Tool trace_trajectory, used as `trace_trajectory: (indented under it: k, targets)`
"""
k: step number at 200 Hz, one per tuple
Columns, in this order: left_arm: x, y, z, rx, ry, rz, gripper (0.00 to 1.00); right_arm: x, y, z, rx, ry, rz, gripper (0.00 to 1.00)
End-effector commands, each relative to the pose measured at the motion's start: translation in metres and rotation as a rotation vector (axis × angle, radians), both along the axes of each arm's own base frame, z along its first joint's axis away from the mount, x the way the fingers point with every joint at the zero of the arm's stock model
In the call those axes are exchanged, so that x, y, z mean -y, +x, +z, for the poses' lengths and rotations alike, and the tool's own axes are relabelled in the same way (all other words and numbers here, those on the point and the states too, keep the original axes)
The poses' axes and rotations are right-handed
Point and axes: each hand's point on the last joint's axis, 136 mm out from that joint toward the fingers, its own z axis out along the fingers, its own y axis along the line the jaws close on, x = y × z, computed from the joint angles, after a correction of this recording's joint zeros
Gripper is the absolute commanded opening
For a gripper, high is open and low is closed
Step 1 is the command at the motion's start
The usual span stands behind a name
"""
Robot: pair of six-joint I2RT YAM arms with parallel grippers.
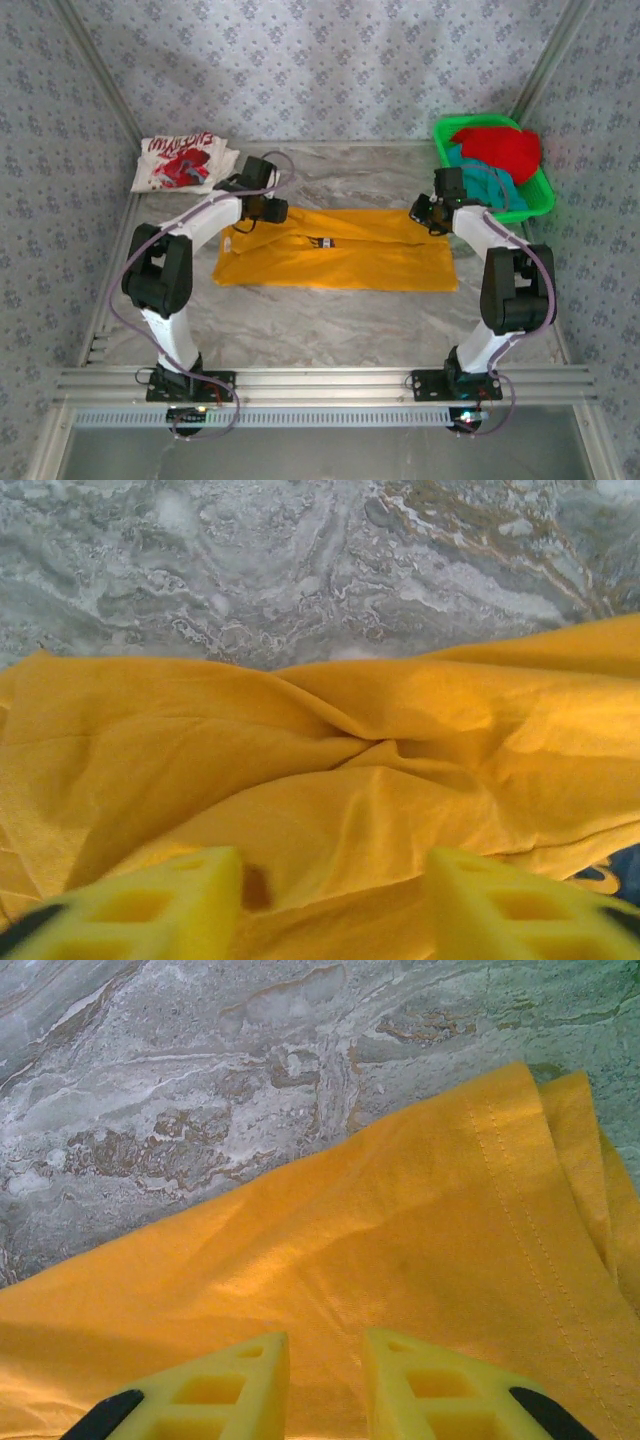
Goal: Fold and stack the t-shirts
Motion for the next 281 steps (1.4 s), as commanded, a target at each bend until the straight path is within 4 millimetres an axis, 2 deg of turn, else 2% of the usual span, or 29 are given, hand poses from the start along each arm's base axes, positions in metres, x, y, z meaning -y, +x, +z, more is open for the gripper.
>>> trace_trajectory:
  k: [1,57,86,103,121,128,140,161,181,231,281]
  targets:
    - [-0.011,0.0,-0.013,-0.009,0.051,0.047,0.32,-0.001,0.0,0.0,-0.002,0.009,0.01,0.28]
    - [-0.026,0.0,-0.006,0.031,0.064,0.173,0.38,0.0,-0.002,0.002,0.001,0.004,0.015,0.29]
    - [-0.026,0.0,-0.021,-0.002,0.068,0.196,0.39,-0.001,-0.003,0.003,0.001,0.009,0.018,0.29]
    - [-0.025,0.002,-0.027,-0.011,0.073,0.2,0.28,0.0,-0.004,0.005,0.006,0.004,0.016,0.29]
    - [-0.025,0.001,-0.02,0.004,0.065,0.203,0.05,0.001,-0.005,0.01,0.011,-0.003,0.015,0.29]
    - [-0.026,-0.001,-0.014,0.009,0.063,0.211,0.0,0.002,-0.006,0.013,0.016,-0.01,0.014,0.29]
    - [-0.028,-0.005,-0.003,0.012,0.053,0.232,0.0,0.005,-0.008,0.015,0.02,-0.023,0.009,0.29]
    - [-0.031,-0.018,0.016,0.022,0.011,0.281,0.0,0.01,-0.011,0.018,0.031,-0.037,0.002,0.3]
    - [-0.028,-0.038,0.019,0.015,-0.049,0.33,0.0,0.015,-0.013,0.017,0.028,-0.03,-0.004,0.3]
    - [-0.021,-0.098,-0.007,-0.048,-0.146,0.471,0.0,0.017,-0.013,0.008,0.015,-0.014,-0.004,0.31]
    - [0.013,-0.145,-0.021,-0.123,-0.154,0.471,0.0,0.015,-0.011,0.006,0.008,-0.004,0.003,0.32]
